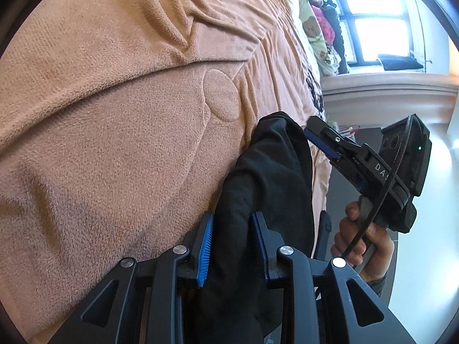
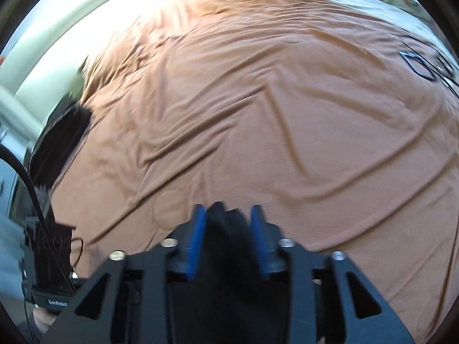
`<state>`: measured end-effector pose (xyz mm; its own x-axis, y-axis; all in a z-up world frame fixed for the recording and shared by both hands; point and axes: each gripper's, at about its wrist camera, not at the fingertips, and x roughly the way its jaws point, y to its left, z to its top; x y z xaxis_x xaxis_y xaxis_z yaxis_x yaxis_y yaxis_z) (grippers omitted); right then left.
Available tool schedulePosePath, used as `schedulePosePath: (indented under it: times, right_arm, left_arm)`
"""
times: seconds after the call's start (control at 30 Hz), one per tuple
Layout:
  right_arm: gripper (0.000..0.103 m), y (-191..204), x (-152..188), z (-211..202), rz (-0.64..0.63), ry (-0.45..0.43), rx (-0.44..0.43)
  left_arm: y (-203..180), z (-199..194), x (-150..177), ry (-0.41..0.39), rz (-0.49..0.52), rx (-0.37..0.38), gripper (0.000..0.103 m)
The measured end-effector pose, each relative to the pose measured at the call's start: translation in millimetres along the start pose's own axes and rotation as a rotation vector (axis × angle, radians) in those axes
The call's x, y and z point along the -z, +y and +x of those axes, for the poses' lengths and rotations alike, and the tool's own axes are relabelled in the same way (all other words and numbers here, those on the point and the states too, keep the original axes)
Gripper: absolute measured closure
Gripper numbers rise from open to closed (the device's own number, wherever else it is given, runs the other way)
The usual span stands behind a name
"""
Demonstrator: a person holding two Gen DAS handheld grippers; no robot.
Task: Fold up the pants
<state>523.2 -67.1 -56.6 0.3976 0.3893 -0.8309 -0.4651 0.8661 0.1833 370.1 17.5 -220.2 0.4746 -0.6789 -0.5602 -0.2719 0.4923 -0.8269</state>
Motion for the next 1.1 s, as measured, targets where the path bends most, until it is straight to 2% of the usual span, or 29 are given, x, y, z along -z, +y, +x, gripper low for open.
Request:
schedulePosePath:
  times: [0.13,0.27,0.3,0.33,0.37,0.43,0.57,0.67,0.73,0.87,0.97,1.07,1.1]
  right_arm:
    - [0.067,4,-7,16,-0.028,0.045,0.010]
    - [0.067,11,-16,30,-0.102,0.088,0.040]
    - [0.071,12,-19,35,-0.122,0.106,0.047]
    - [0.089,12,-21,38,-0.134,0.120,0.057]
    - [0.096,13,-23,42,-0.148,0.138,0.075]
    - [0.100,16,-27,44,-0.164,0.131,0.096]
    - [0.101,12,-36,38,-0.100,0.059,0.105]
    - [0.103,0,-42,32,-0.028,-0.012,0.187]
    - [0.103,-11,-43,26,0.035,-0.037,0.172]
    - [0.103,-19,-38,9,0.075,-0.057,0.109]
    - [0.103,-29,-25,-10,0.108,-0.074,0.076]
    - [0.096,-41,-11,-26,0.140,-0.076,0.045]
    - [0.087,-46,-5,-34,0.151,-0.077,0.040]
  left_arm:
    - [2,-2,1,0.000,-0.008,0.012,0.079]
    - [2,-3,2,-0.002,-0.008,0.016,0.088]
    - [2,-3,3,-0.004,-0.010,0.015,0.090]
    - [2,-3,3,-0.005,-0.012,0.014,0.090]
    - [2,-4,4,-0.006,-0.010,0.013,0.091]
    - [2,-4,5,-0.008,-0.007,0.014,0.091]
    - [4,-5,7,-0.011,-0.014,0.016,0.092]
    - [6,-5,10,-0.003,-0.010,0.003,0.092]
    - [5,-7,10,-0.004,-0.004,0.013,0.092]
    - [3,-11,8,0.003,0.000,0.020,0.090]
    - [1,-11,6,0.006,0.009,0.013,0.083]
    - [1,-12,1,0.004,0.013,0.011,0.074]
    - [0,-12,-1,0.005,0.014,0.015,0.071]
